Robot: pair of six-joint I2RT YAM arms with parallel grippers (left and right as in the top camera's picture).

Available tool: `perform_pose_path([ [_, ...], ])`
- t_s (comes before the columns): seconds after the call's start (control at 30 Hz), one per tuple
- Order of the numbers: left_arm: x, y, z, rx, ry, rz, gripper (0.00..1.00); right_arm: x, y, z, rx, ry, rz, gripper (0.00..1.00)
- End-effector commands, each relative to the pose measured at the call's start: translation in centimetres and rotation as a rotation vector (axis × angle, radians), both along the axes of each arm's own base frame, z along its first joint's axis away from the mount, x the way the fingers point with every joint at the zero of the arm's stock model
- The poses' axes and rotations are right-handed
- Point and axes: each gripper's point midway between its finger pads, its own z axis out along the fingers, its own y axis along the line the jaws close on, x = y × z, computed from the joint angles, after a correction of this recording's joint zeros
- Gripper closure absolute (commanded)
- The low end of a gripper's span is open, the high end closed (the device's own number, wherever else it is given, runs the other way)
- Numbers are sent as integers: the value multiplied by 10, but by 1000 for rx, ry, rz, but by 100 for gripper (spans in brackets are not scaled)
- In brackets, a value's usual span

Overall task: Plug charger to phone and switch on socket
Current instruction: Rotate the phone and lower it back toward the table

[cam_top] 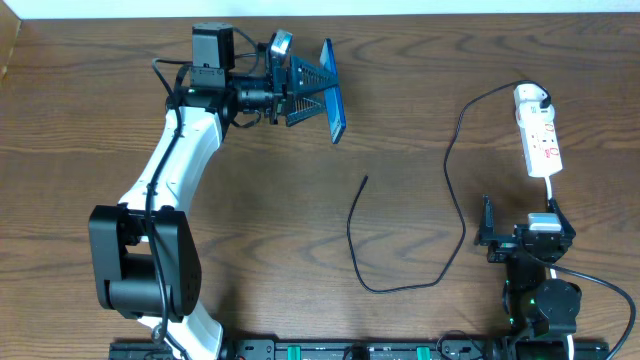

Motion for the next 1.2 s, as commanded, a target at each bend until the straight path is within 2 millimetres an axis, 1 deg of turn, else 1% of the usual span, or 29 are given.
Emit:
perform_pose_path([
  [0.0, 4, 5, 0, 82, -78, 47, 93, 0, 0, -1, -13, 0, 1, 1],
  [0.1, 3, 15, -27, 205, -32, 95, 93, 0, 0, -1, -13, 0, 1, 1],
  [0.27, -6, 32, -63, 388, 39, 138, 93, 0, 0, -1, -13, 0, 1, 1],
  [0.4, -13, 56, -94, 580, 117, 195, 93, 0, 0, -1, -13, 0, 1, 1],
  [0.5, -17, 71, -108, 691, 135, 213, 93, 0, 0, -1, -13, 0, 1, 1],
  [0.7, -26, 101, -128, 891, 177, 252, 93, 0, 0, -1, -13, 0, 1, 1],
  [0.83, -32, 118, -136, 993, 192, 260, 93, 0, 0, -1, -13, 0, 1, 1],
  [1.17, -36, 120, -137, 1025, 146, 202, 93, 0, 0, -1, -13, 0, 1, 1],
])
